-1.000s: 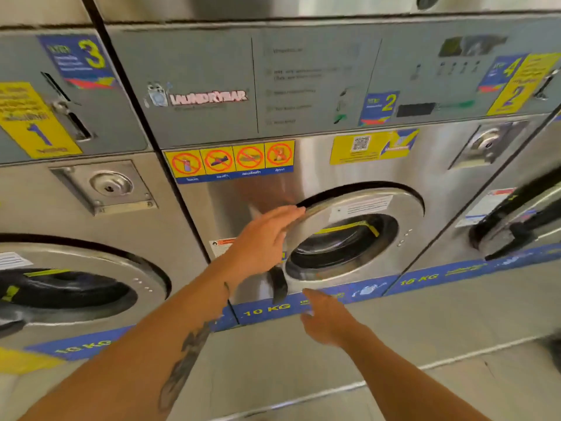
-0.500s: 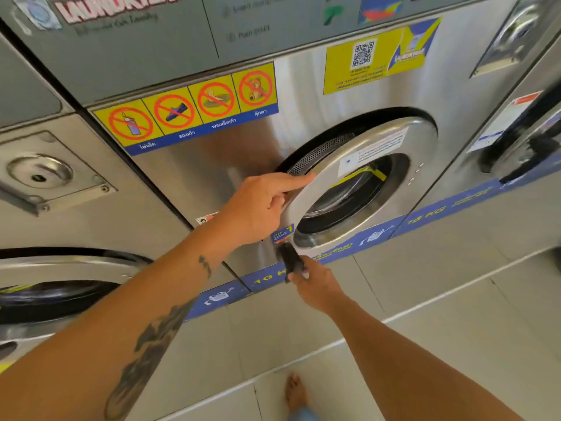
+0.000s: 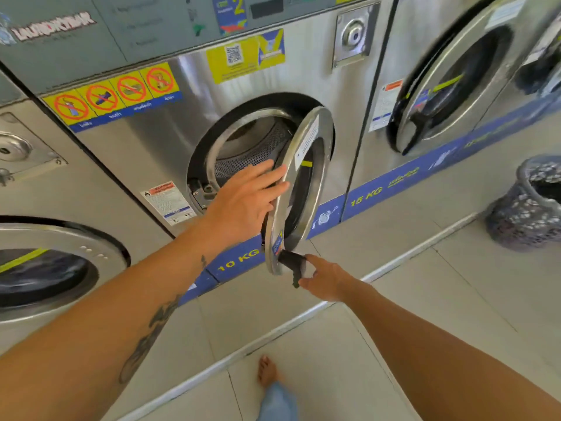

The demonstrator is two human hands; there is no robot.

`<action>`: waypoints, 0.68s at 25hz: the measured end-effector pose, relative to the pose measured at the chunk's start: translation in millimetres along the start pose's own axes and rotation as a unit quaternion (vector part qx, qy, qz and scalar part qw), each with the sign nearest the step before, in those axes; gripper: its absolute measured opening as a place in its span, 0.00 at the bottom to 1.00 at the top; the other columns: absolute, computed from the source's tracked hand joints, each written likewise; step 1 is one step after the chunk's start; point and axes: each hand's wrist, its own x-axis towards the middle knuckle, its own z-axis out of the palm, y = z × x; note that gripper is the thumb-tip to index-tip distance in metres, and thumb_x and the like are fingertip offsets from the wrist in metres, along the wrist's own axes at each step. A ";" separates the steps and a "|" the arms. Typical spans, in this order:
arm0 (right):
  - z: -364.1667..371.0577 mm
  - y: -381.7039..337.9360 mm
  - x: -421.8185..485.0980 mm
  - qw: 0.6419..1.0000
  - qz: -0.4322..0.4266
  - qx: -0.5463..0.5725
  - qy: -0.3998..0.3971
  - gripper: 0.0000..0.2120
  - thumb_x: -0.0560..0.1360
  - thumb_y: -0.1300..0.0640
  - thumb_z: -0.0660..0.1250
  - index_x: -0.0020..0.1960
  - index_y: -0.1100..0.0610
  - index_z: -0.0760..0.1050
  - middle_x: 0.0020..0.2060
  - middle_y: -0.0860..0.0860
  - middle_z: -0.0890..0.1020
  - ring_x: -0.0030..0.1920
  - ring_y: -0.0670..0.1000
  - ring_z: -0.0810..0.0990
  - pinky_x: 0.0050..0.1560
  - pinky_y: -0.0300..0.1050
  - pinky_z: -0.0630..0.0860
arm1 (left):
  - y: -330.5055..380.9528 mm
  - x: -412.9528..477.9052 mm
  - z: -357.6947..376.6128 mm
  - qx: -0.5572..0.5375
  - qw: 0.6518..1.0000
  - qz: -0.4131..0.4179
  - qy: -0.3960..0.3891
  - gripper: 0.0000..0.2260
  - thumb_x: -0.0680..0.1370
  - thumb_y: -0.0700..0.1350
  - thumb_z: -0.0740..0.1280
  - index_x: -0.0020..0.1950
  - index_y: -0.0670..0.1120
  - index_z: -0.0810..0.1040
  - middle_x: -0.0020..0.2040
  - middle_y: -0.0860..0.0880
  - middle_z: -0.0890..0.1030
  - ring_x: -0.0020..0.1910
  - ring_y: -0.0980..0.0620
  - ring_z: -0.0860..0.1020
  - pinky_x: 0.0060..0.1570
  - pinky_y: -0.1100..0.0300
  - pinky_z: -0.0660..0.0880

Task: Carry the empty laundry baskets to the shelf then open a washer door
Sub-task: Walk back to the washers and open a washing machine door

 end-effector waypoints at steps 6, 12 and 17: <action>-60.3 60.9 -99.2 0.998 -0.030 0.021 0.042 0.28 0.75 0.54 0.64 0.73 0.52 0.61 0.58 0.55 0.74 0.53 0.55 0.75 0.52 0.47 0.75 | 85.3 48.2 -14.9 0.051 0.996 0.003 -0.068 0.30 0.68 0.33 0.70 0.69 0.46 0.72 0.72 0.48 0.71 0.74 0.43 0.64 0.71 0.42 0.60; -117.6 84.5 -104.0 0.984 -0.052 0.029 0.167 0.28 0.76 0.55 0.60 0.75 0.55 0.58 0.66 0.56 0.72 0.65 0.59 0.72 0.64 0.51 0.69 | 139.9 119.7 -10.3 0.091 0.988 0.055 -0.110 0.31 0.69 0.37 0.69 0.72 0.48 0.67 0.75 0.51 0.66 0.75 0.45 0.61 0.70 0.45 0.60; -165.0 115.7 -81.9 0.952 -0.019 0.025 0.304 0.21 0.75 0.59 0.57 0.67 0.49 0.62 0.57 0.55 0.79 0.53 0.61 0.78 0.51 0.55 0.76 | 160.4 187.8 12.6 0.070 0.986 0.101 -0.113 0.36 0.70 0.40 0.70 0.76 0.49 0.60 0.78 0.50 0.59 0.77 0.46 0.54 0.74 0.45 0.54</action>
